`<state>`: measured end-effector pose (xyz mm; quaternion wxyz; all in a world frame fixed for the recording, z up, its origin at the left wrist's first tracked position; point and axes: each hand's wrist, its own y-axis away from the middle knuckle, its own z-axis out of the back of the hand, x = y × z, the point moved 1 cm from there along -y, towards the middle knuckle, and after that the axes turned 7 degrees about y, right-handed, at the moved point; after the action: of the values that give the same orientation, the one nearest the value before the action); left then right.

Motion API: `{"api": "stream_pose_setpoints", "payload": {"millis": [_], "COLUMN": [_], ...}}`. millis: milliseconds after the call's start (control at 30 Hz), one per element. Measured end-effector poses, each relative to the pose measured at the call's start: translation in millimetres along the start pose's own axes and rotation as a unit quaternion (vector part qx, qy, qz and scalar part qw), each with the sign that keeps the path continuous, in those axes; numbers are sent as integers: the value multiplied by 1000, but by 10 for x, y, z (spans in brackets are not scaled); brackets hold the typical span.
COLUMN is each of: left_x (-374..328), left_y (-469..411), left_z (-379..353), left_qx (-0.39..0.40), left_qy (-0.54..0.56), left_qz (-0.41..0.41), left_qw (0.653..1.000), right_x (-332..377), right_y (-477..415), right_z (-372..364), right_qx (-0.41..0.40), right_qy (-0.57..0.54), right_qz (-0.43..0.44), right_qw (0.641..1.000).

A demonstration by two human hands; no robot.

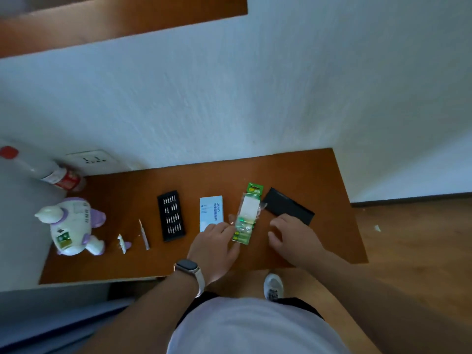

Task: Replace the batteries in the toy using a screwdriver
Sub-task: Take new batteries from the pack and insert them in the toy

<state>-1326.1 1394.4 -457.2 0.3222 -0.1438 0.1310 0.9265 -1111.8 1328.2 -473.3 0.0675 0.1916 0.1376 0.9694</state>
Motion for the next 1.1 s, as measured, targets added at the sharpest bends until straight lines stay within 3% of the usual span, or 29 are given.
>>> {"api": "stream_pose_setpoints", "payload": {"millis": [433, 800, 1100], "left_x": [-95, -27, -56], "left_y": [-262, -296, -294], "left_z": [-448, -633, -609], "left_qx": [31, 18, 26], "left_qy": [40, 18, 19], "left_qz": [108, 103, 114], "left_qw": [993, 994, 993], "right_x": [-9, -4, 51], "right_y": [-482, -669, -763], "right_z": [-366, -471, -533], "right_qx": [44, 36, 22], "right_qy": [-91, -103, -102], "right_qz": [-24, 37, 2], "right_qw": [995, 993, 995]}}
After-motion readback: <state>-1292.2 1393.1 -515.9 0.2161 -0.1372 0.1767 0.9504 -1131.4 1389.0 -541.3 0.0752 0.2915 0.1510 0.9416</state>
